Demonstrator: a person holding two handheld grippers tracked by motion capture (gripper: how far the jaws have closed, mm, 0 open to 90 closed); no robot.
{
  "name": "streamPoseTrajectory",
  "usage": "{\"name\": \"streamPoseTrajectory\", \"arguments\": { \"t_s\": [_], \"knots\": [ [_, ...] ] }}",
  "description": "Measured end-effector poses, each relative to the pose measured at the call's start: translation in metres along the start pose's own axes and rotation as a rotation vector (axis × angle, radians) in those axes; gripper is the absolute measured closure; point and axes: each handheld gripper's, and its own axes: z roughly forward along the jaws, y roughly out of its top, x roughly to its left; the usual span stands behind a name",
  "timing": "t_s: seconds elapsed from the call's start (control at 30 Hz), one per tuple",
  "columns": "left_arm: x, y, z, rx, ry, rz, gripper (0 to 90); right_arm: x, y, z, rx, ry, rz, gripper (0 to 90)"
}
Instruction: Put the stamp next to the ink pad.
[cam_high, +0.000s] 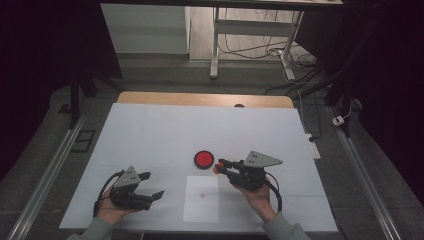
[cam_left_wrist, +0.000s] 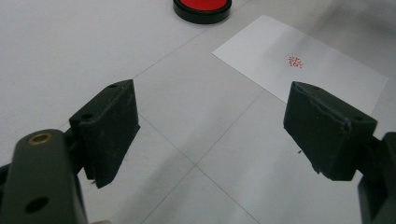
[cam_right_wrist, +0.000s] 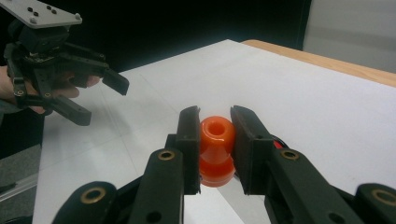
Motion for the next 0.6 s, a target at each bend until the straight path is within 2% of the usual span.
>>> {"name": "streamPoseTrajectory", "arguments": {
  "t_s": [0.13, 0.4, 0.6],
  "knots": [
    [0.001, -0.001, 0.002, -0.001, -0.011, -0.013, 18.4, -0.003, 0.000, -0.001, 0.002, -0.013, -0.003, 72.6],
    [0.003, -0.003, 0.002, -0.002, -0.005, -0.021, 18.4, -0.011, 0.000, 0.000, 0.017, -0.060, -0.014, 72.6],
    [0.006, -0.004, 0.000, -0.012, 0.014, -0.029, 18.4, -0.018, 0.000, 0.003, 0.041, -0.102, -0.032, 72.5]
  ]
}}
